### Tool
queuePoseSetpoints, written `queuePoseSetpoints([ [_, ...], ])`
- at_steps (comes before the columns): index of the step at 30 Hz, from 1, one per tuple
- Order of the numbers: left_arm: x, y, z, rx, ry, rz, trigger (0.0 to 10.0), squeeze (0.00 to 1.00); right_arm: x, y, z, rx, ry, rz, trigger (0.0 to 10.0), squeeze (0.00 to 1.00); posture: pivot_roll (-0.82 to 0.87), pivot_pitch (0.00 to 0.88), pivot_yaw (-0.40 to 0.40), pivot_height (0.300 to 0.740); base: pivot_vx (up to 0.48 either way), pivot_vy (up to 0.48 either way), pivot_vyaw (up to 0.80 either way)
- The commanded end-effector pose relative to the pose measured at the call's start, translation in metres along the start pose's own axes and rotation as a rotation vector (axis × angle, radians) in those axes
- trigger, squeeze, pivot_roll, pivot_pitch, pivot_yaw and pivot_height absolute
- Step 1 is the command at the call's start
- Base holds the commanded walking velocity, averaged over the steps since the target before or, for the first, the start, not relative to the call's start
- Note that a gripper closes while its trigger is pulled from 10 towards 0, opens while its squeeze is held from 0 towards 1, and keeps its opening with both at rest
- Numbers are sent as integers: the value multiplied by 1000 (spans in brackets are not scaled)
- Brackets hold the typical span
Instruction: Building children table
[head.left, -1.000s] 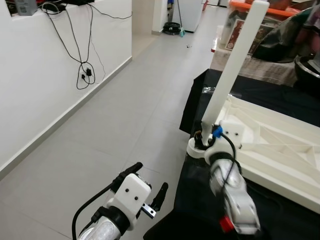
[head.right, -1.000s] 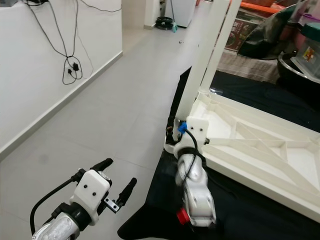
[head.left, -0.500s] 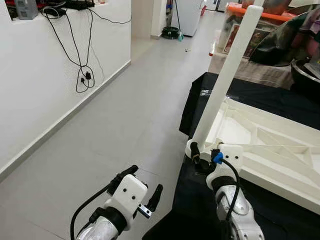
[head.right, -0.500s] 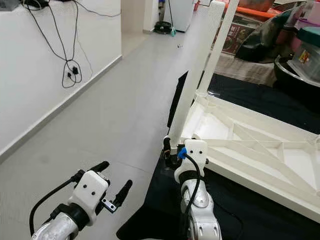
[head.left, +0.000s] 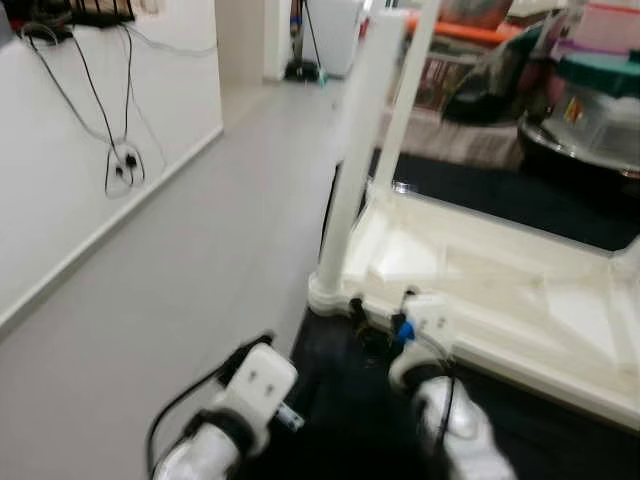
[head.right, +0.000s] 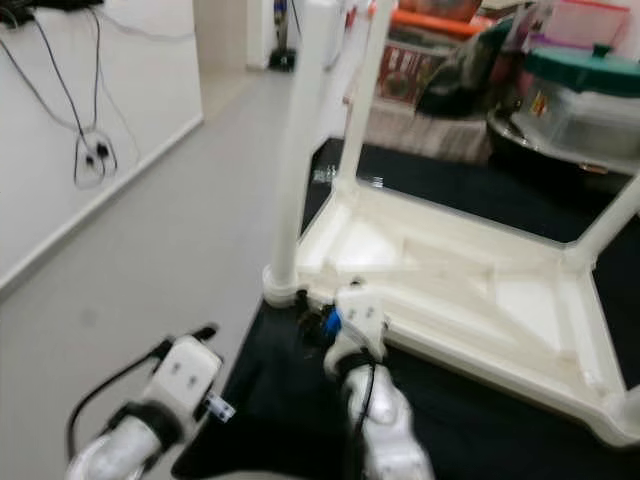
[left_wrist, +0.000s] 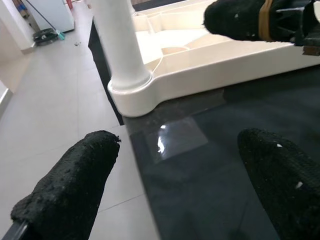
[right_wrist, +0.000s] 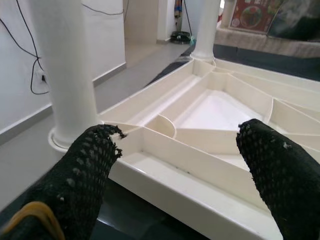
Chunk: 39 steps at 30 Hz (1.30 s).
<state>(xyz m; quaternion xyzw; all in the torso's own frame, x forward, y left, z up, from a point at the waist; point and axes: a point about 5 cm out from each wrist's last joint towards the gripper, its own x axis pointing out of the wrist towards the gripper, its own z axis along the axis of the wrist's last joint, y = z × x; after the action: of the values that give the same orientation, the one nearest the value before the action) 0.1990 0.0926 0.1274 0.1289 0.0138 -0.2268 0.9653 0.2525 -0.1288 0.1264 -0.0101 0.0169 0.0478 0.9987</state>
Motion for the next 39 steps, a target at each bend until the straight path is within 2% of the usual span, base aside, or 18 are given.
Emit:
queuePoseSetpoints([
  [1,-1,2,-6,6,36,10,10000,0,1,5,-1,11,11,24,10000,0,93,10,-90,740,0,0,-769],
  [18,3,0,-11,14,66,-9,10000,0,2,13,-2,-8,7,92,10000,0,93,6,-90,740,0,0,-768],
  [21,3,-1,-12,21,72,-19,10000,0,2,14,-3,-9,15,97,10000,0,93,6,-94,740,0,0,0],
  [39,4,-2,-11,38,71,-36,10000,0,5,14,-6,6,41,103,10000,0,88,13,-88,740,0,-470,0],
])
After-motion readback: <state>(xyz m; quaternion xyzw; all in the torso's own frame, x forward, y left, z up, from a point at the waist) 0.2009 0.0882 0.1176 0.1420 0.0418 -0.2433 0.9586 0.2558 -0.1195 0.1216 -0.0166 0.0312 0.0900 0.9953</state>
